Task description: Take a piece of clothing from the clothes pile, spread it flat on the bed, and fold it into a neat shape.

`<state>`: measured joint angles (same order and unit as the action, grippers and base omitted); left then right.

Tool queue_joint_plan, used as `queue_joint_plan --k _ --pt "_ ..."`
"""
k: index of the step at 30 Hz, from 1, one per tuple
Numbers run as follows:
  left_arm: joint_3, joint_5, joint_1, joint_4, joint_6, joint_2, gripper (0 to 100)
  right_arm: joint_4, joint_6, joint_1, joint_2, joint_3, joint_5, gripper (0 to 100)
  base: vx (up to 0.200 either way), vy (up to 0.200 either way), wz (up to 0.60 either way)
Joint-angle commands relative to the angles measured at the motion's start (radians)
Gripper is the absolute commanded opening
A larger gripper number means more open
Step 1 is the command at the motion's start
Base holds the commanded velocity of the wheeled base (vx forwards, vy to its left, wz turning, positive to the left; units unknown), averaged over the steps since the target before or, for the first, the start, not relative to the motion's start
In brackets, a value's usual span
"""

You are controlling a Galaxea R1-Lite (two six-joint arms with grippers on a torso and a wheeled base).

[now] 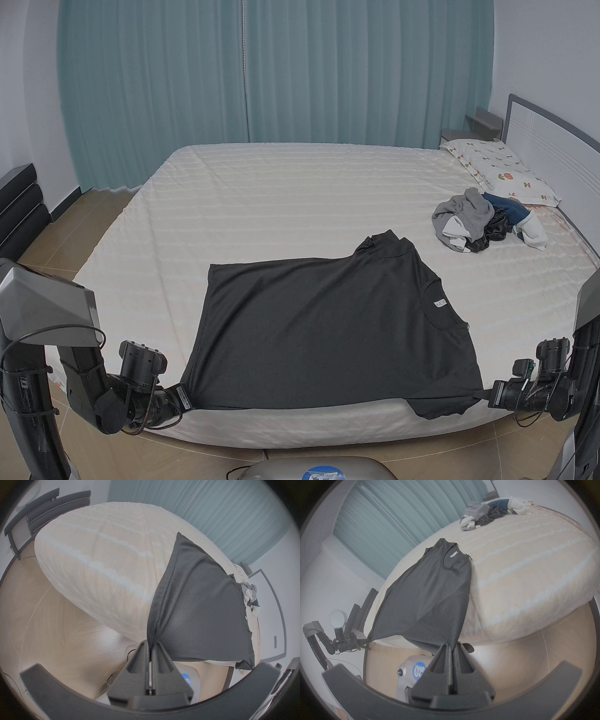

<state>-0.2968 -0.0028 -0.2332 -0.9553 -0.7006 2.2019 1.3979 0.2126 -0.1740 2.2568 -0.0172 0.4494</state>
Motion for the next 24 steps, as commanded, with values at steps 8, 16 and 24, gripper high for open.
queue_joint_plan --k 8,16,24 --pt "0.056 0.0 0.0 -0.002 0.059 -0.01 0 -0.217 -0.004 -0.016 -0.123 0.017 -0.02 0 0.0 0.0 0.0" --pt "0.11 0.004 -0.011 0.003 0.128 -0.016 0 -0.27 -0.013 -0.048 -0.152 0.017 -0.057 0 0.0 0.0 0.0" --pt "0.084 0.001 0.009 -0.003 0.141 -0.033 0 -0.28 -0.024 -0.048 -0.197 0.017 -0.049 0 0.0 0.0 0.0"
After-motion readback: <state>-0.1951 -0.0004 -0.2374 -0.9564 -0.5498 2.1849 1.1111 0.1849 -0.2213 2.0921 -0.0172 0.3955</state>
